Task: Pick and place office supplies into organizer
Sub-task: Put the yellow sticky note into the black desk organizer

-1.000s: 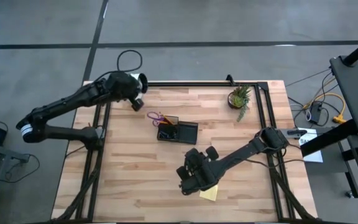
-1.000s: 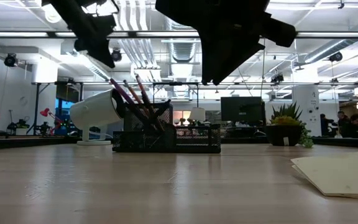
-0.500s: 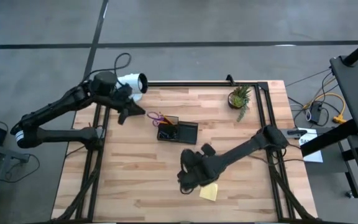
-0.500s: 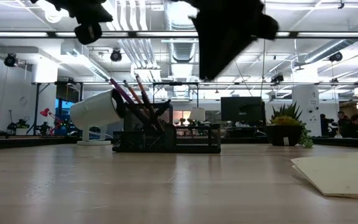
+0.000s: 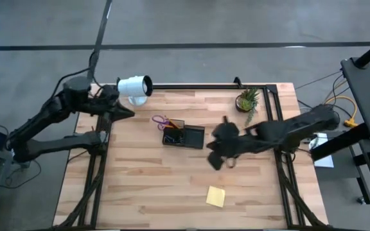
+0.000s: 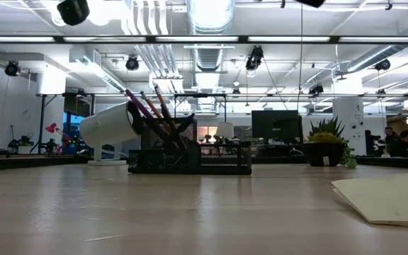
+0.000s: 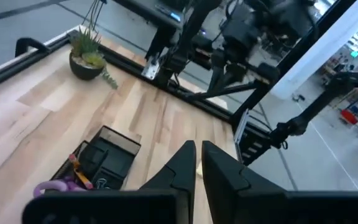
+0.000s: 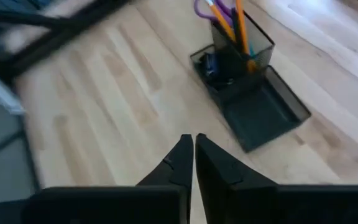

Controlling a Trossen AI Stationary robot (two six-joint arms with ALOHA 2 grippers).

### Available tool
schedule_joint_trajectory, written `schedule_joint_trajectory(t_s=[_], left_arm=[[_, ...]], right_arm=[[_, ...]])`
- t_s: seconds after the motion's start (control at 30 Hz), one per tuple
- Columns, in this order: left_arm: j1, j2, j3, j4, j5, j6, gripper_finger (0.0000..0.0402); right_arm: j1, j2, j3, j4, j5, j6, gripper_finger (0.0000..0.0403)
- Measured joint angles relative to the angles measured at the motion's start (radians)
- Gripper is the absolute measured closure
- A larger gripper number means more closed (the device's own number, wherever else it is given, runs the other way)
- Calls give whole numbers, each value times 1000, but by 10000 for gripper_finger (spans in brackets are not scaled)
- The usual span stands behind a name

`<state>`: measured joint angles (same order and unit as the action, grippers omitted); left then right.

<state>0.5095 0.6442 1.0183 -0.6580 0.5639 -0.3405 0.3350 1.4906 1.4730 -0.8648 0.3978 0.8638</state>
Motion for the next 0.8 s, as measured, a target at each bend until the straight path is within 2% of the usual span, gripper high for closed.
schedule_joint_trajectory(t_s=[0.13,0.27,0.37,0.43,0.57,0.7,0.8], left_arm=[[0,-55,-6,-4,0,-66,391],[0,-121,-9,-4,-13,-74,391],[1,-143,-16,-4,-45,-109,391],[0,-147,-26,3,-5,-124,391],[-1,-121,-111,41,169,-126,391],[1,-90,-199,214,176,-181,391],[-3,-63,-257,403,243,-223,391]], right_arm=[[10,-182,-99,-4,61,108,394],[14,-326,-186,43,139,341,394],[27,-362,-273,201,155,260,394],[34,-362,-339,325,119,197,394],[38,-320,-442,493,-11,93,394],[47,-273,-506,695,-103,166,394],[43,-224,-541,828,-317,214,394]])
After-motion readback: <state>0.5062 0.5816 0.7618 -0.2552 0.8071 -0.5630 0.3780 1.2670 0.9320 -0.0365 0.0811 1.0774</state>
